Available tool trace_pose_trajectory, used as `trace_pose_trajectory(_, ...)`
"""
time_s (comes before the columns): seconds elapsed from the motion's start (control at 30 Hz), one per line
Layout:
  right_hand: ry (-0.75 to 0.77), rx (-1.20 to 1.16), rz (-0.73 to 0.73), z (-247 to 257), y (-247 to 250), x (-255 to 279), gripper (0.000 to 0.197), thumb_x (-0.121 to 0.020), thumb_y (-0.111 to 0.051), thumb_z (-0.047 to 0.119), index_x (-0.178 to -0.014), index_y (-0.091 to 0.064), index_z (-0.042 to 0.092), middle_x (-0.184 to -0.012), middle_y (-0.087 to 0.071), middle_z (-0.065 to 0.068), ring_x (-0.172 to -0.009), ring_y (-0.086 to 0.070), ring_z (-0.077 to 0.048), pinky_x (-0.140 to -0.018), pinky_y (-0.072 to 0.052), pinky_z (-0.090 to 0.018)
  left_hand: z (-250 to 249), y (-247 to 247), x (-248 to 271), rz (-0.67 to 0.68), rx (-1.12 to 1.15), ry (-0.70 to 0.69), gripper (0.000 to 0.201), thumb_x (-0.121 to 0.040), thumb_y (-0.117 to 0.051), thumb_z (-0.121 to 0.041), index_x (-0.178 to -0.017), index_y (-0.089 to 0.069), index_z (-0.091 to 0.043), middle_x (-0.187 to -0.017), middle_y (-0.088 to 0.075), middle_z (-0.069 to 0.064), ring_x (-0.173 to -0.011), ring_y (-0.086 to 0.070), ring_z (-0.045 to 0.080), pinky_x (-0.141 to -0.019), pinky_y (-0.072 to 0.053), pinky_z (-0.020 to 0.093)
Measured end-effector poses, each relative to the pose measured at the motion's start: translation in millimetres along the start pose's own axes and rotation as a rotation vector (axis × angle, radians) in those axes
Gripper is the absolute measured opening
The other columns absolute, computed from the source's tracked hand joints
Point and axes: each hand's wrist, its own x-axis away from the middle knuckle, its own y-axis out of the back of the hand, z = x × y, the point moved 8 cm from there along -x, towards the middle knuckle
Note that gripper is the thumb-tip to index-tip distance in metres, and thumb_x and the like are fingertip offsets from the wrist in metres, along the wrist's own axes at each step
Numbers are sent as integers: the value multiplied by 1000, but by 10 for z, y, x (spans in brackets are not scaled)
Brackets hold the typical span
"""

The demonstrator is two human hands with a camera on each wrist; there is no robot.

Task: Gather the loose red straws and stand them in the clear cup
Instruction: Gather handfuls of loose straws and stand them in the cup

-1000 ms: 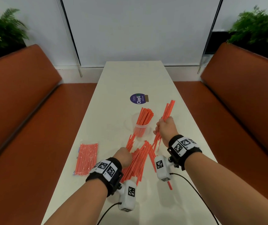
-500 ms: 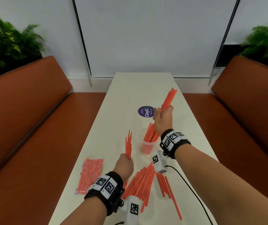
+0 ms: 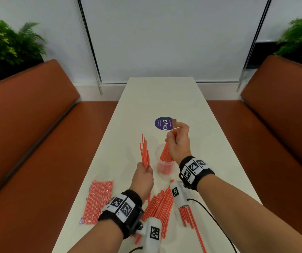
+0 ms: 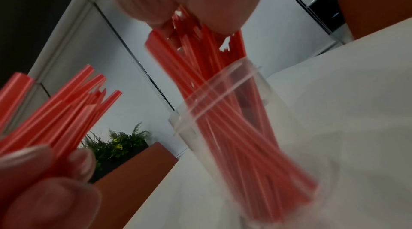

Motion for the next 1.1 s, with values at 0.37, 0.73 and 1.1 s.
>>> trace_pose_trajectory(0.37,-114,48,-38,-163,117,-71,16,-92,-51,8,-95,-65,1,-82,-62,-6,-73,-54,-17,-64,-43,-21,-272,6,-66,-27,48,-131,16,-101,-36,-16,-110,-46,-7,-89,-50,2,-80,-50,14,-69,-43,26)
trace_pose_trajectory(0.73,-299,-95,357,-344,139,292,98,-63,-56,14,-149,-11,9,-149,-29,-17,-128,-41,-26,-93,-42,-26,-1162,-110,-426,15,239,-396,14,-101,-39,-11,-111,-47,-14,-90,-55,-9,-93,-57,14,-84,-46,25)
trace_pose_trajectory(1.1,-238,35,458,-517,-69,315,142,-46,-91,12,-147,6,29,-148,-26,2,-136,-37,-15,-111,-36,-32,-796,-562,-566,216,108,-328,16,-98,-45,-5,-109,-51,-14,-104,-62,7,-95,-61,16,-88,-49,28)
